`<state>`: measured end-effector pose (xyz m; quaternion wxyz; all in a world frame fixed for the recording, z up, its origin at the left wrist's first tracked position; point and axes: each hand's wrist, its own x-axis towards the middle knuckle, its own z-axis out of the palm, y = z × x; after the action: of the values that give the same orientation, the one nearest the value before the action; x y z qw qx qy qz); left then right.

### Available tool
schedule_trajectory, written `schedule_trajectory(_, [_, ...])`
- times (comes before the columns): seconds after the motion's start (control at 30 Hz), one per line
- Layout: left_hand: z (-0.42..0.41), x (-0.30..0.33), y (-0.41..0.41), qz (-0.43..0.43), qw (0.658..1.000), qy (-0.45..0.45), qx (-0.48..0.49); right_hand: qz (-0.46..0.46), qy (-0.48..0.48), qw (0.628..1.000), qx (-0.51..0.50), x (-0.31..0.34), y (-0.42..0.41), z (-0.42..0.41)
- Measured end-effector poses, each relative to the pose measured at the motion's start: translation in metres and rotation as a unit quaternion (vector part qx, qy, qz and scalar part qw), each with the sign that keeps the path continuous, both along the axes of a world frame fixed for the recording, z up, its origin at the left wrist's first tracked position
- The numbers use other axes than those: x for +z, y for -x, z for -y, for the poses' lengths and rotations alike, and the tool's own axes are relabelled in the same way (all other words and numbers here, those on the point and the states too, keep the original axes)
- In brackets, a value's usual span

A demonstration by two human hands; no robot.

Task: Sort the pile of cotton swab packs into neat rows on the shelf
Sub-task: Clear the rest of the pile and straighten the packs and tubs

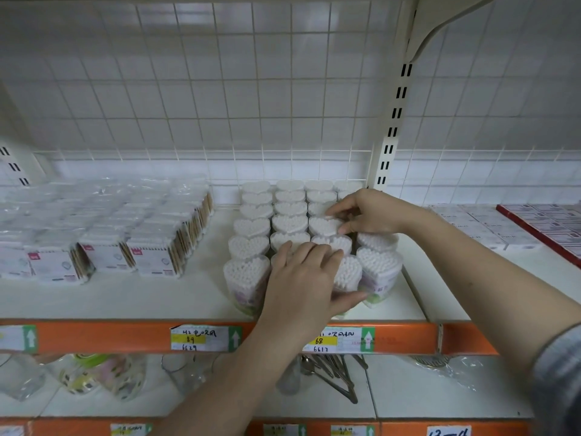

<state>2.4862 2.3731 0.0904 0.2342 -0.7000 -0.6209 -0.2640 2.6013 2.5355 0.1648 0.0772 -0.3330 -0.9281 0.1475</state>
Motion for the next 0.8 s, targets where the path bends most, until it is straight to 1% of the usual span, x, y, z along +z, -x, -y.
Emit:
schedule_trajectory(0.17, [0.001, -0.01, 0.007, -0.004, 0.998, -0.052, -0.027, 0.013, -0.053, 0.998, 0.029, -0.006, 0.003, 0.0])
schedule_trajectory(0.33, [0.001, -0.013, 0.01, 0.006, 0.996, -0.076, -0.042, -0.029, -0.023, 0.999, 0.025, -0.009, 0.0, -0.004])
schedule_trajectory(0.47, [0.001, -0.013, 0.012, 0.014, 0.996, -0.069, -0.046, -0.017, -0.005, 1.0, 0.012, -0.008, -0.002, -0.008])
schedule_trajectory(0.53, [0.002, -0.012, 0.009, 0.021, 0.995, -0.078, -0.052, -0.035, 0.012, 0.999, -0.004, -0.004, -0.007, -0.008])
schedule_trajectory(0.63, [0.001, -0.006, -0.001, 0.036, 0.991, -0.104, -0.076, -0.097, 0.037, 0.993, -0.048, 0.007, -0.024, -0.01])
schedule_trajectory(0.7, [-0.003, 0.001, -0.01, 0.023, 0.99, -0.099, -0.093, -0.094, 0.022, 0.992, -0.086, 0.011, -0.039, -0.014])
schedule_trajectory(0.77, [-0.009, 0.007, -0.018, -0.017, 0.993, -0.07, -0.098, -0.063, 0.017, 0.99, -0.125, 0.012, -0.052, -0.014])
schedule_trajectory(0.8, [-0.013, 0.008, -0.021, -0.042, 0.993, -0.055, -0.099, -0.049, 0.032, 0.989, -0.137, 0.011, -0.058, -0.013])
